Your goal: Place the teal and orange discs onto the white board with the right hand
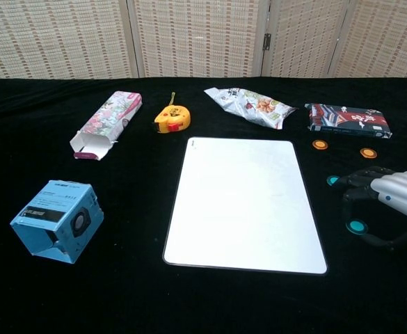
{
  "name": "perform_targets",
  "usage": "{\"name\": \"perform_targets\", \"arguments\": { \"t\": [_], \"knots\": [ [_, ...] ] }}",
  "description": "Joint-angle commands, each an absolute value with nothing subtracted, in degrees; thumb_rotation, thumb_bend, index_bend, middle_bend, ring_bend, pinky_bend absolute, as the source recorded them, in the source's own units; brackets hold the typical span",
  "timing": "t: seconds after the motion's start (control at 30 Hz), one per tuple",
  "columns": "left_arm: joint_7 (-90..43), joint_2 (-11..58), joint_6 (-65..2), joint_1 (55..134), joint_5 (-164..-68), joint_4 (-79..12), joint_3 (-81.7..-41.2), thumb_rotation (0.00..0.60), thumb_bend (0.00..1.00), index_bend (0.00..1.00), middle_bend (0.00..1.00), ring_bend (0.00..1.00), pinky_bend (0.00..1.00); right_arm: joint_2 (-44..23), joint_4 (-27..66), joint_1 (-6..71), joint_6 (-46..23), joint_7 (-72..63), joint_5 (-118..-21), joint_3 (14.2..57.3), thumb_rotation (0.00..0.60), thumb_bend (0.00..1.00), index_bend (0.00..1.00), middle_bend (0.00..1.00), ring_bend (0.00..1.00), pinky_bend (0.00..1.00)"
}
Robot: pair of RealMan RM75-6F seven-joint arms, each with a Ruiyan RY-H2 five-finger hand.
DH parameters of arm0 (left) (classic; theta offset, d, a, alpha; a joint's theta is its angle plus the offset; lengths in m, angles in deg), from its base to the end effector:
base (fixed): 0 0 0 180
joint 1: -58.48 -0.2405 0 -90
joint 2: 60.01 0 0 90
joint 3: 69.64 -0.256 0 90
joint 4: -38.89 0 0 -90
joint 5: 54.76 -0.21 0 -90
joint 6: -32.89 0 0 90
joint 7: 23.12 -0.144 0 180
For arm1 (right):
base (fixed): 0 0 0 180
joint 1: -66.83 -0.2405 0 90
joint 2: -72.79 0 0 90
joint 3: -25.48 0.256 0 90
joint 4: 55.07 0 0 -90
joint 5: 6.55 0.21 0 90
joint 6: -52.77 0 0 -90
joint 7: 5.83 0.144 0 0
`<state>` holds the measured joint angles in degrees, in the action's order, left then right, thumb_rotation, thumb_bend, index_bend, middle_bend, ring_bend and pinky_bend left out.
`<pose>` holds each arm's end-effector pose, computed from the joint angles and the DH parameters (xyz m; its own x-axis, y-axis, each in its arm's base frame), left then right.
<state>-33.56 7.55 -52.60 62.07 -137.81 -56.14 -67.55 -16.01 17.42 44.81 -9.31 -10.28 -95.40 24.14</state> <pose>-0.3073 0.1701 0.1372 0.4602 0.0337 0.8872 0.8856 0.0529 -0.4614 -0.2767 -0.2424 -0.0190 0.5044 -0.3217 0.8013 -0.8462 -0.3690 0.3844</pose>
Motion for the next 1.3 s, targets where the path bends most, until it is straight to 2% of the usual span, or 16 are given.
{"name": "perform_targets", "arguments": {
  "t": [0.03,0.33,0.47,0.73,1.1,1.2,1.3],
  "knots": [
    [-33.50,7.58,-52.52,62.07,-137.73,-56.03,-67.56,0.600,0.19,0.03,0.01,0.02,0.00,-15.84,17.82,44.72,-9.52,-9.43,-95.40,24.14,0.600,0.37,0.49,0.19,0.09,0.04],
    [-33.26,7.69,-52.43,62.14,-137.82,-55.75,-67.52,0.600,0.19,0.02,0.01,0.02,0.00,-13.28,21.72,44.52,-12.87,-9.31,-97.12,24.64,0.600,0.37,0.50,0.20,0.09,0.04],
    [-33.20,7.67,-52.42,62.18,-137.91,-55.74,-67.51,0.600,0.19,0.02,0.01,0.02,0.00,-12.36,24.82,43.06,-12.28,-9.77,-97.93,25.18,0.600,0.37,0.50,0.20,0.09,0.04],
    [-32.62,7.62,-52.63,61.84,-137.87,-55.42,-67.69,0.600,0.19,0.02,0.01,0.02,0.00,-14.50,30.32,36.49,-4.10,-14.11,-95.88,28.21,0.600,0.37,0.50,0.20,0.09,0.04],
    [-31.73,7.59,-52.79,61.55,-137.76,-54.73,-67.71,0.600,0.19,0.02,0.01,0.02,0.00,-19.21,31.54,30.62,2.90,-19.78,-90.34,31.18,0.600,0.37,0.50,0.19,0.08,0.04],
    [-31.54,7.60,-52.84,61.48,-137.75,-54.61,-67.72,0.600,0.19,0.02,0.01,0.02,0.00,-20.15,31.38,29.71,4.19,-20.67,-89.63,30.88,0.600,0.37,0.43,0.17,0.07,0.03],
    [-31.15,7.66,-53.03,61.36,-137.91,-54.37,-67.75,0.600,0.19,0.02,0.01,0.02,0.00,-20.84,30.78,29.68,3.49,-21.71,-89.37,30.47,0.600,0.37,0.23,0.14,0.06,0.01]
  ]
}}
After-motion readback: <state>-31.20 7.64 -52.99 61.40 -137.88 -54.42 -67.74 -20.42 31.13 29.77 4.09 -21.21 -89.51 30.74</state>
